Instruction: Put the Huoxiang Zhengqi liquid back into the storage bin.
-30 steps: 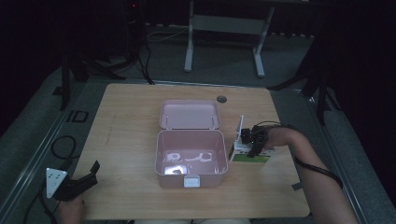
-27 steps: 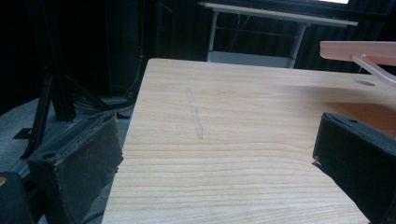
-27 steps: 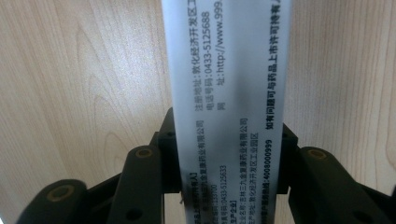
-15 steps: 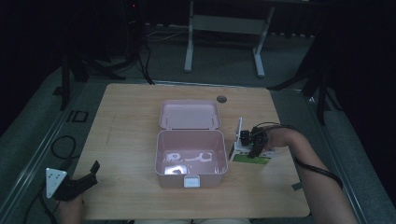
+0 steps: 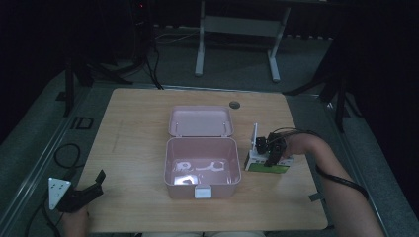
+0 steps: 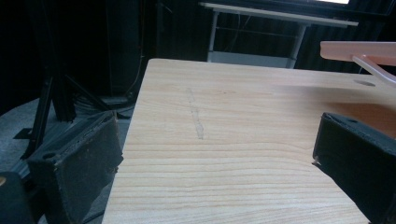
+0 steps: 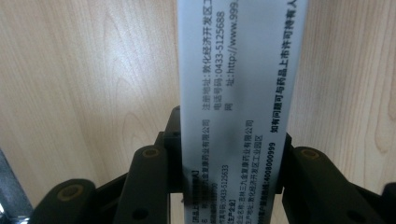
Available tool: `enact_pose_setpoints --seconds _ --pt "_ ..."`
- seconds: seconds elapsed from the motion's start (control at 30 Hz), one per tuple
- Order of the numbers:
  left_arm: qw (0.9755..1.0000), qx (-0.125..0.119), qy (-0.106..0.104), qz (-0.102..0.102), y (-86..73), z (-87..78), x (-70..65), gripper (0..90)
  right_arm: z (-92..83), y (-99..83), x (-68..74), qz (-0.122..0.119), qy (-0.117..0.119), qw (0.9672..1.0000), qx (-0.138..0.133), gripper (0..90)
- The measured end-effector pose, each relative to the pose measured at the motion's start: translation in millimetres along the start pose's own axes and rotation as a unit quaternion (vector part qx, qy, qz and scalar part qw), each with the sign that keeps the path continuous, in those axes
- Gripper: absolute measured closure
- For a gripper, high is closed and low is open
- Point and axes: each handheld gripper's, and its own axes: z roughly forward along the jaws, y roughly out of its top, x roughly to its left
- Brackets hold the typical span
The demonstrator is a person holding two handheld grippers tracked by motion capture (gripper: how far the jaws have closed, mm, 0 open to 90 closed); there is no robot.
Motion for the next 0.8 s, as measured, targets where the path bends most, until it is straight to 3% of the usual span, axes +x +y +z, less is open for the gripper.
enact_pose_setpoints --seconds 0.37,0.8 --pt "1.0000 0.000 0.001 0.000 0.0 0.0 -0.1 1.0 -18.6 -3.5 5.7 0.018 0.003 0.9998 0.003 63.3" --pt "1.0000 0.001 0.001 0.000 0.1 0.1 -0.3 1.0 -46.7 -7.1 17.4 0.018 0.004 0.9998 0.006 63.3"
